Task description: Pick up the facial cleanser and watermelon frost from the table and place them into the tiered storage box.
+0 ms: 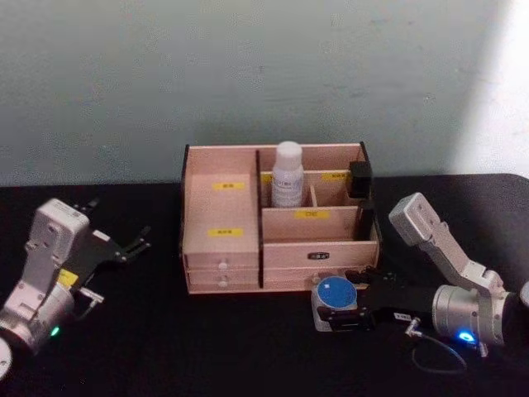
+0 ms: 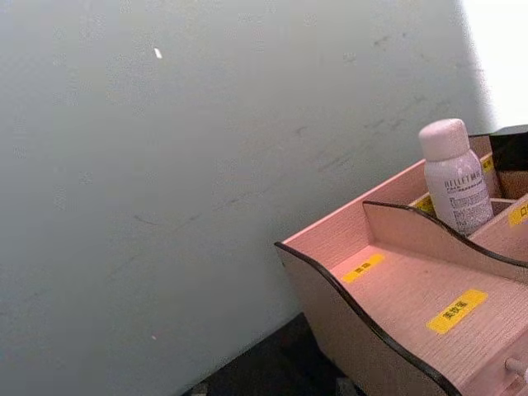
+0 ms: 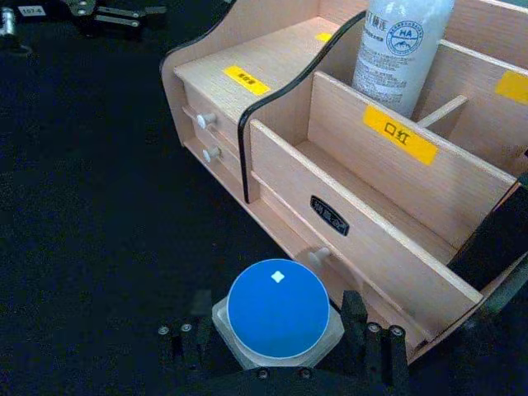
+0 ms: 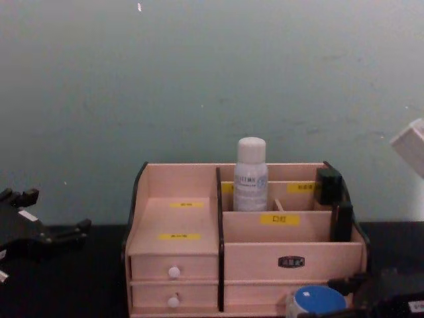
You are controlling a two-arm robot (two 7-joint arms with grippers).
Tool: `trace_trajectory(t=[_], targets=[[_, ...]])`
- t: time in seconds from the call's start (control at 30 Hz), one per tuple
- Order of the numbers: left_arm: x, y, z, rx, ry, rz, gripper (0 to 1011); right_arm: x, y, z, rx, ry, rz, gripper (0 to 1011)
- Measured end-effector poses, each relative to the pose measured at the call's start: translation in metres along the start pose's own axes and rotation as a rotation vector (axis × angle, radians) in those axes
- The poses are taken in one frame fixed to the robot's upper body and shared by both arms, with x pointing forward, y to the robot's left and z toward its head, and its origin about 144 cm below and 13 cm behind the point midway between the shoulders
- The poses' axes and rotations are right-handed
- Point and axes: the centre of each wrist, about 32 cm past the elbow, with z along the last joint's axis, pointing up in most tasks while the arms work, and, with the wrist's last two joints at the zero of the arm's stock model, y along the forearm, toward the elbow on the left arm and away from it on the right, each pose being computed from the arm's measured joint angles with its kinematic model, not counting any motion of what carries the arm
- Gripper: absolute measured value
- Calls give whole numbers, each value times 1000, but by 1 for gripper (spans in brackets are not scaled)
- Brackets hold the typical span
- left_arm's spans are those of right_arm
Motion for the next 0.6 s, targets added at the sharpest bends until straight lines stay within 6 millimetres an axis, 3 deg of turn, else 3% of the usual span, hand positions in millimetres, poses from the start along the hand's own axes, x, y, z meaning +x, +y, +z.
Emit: trace_trajectory(t=[0.6], targets=[[0,0,0,0,0,0,1001,1,5,-1,-4,-3,-6,1000]])
